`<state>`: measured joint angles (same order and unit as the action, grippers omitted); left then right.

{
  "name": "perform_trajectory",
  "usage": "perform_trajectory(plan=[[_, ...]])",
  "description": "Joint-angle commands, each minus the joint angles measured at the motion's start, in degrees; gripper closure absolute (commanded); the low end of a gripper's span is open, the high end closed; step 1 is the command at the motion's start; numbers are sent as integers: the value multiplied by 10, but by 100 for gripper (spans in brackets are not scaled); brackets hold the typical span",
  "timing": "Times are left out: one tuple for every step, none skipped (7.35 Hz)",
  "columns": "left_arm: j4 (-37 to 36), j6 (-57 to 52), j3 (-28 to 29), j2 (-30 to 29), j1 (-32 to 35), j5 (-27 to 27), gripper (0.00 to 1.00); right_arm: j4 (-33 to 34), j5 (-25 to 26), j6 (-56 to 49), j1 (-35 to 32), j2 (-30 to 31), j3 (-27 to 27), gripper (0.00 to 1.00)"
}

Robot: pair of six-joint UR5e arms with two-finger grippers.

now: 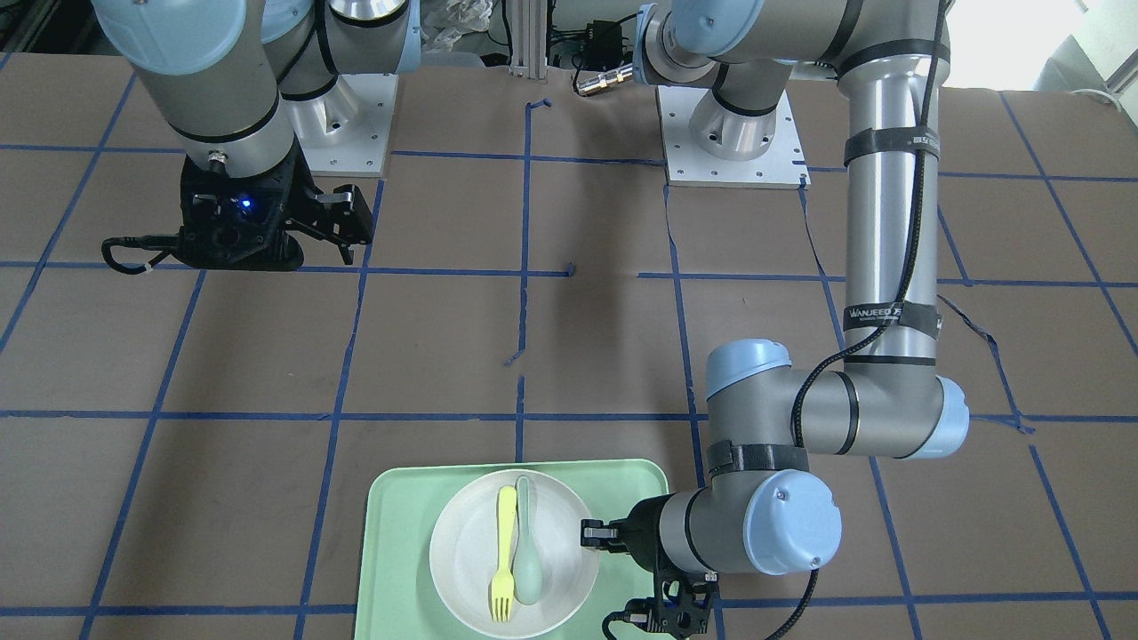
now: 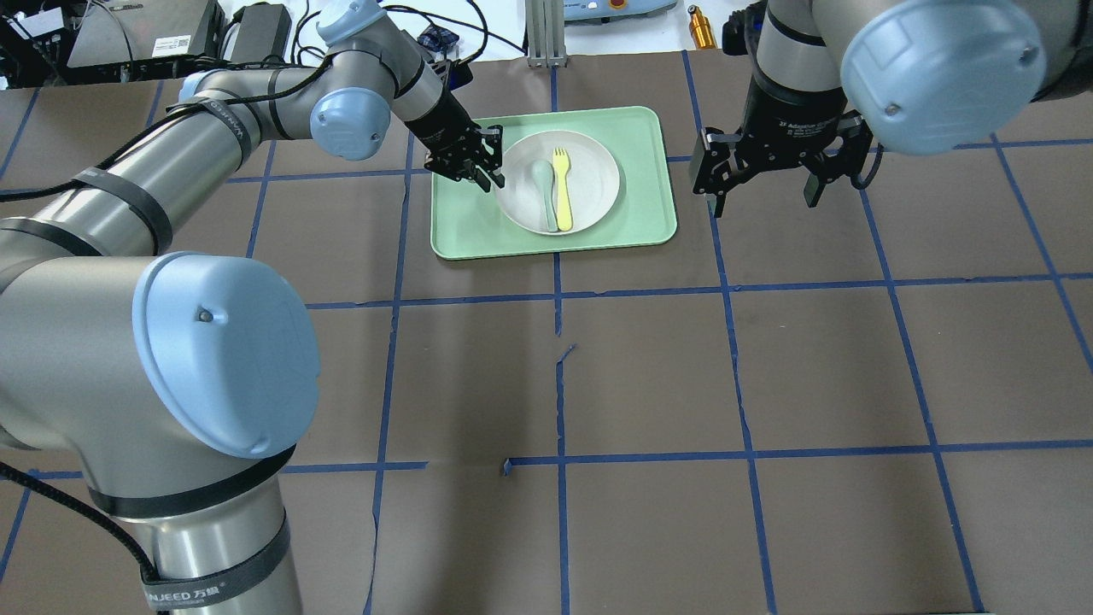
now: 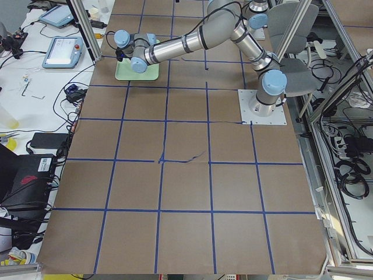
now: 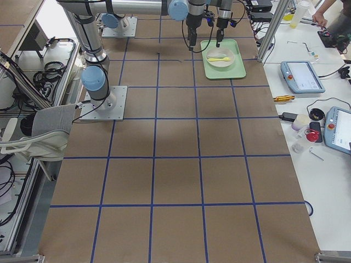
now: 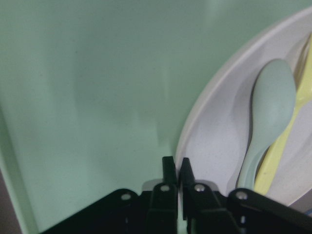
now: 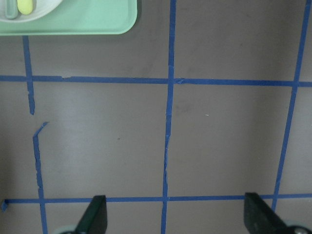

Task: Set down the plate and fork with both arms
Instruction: 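Release the plate and lift the left gripper while the right gripper moves over the plate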

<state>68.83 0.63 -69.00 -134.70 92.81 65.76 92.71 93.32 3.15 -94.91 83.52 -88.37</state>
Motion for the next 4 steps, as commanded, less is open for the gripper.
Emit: perform_trajectory(plan=[[32,2,-9,65,-9,93,0,108,-10,3,-9,-48,1,0],[76,-4,-20,96,-31,134,0,194,-29,8,-18,-85,1,0],[109,-8,-40,127,-52,146,0,264,-37,2,-31,-121,4,0],[111,-52,-66,153,-65,174,0,276,-37,2,-43,-168,34,6]])
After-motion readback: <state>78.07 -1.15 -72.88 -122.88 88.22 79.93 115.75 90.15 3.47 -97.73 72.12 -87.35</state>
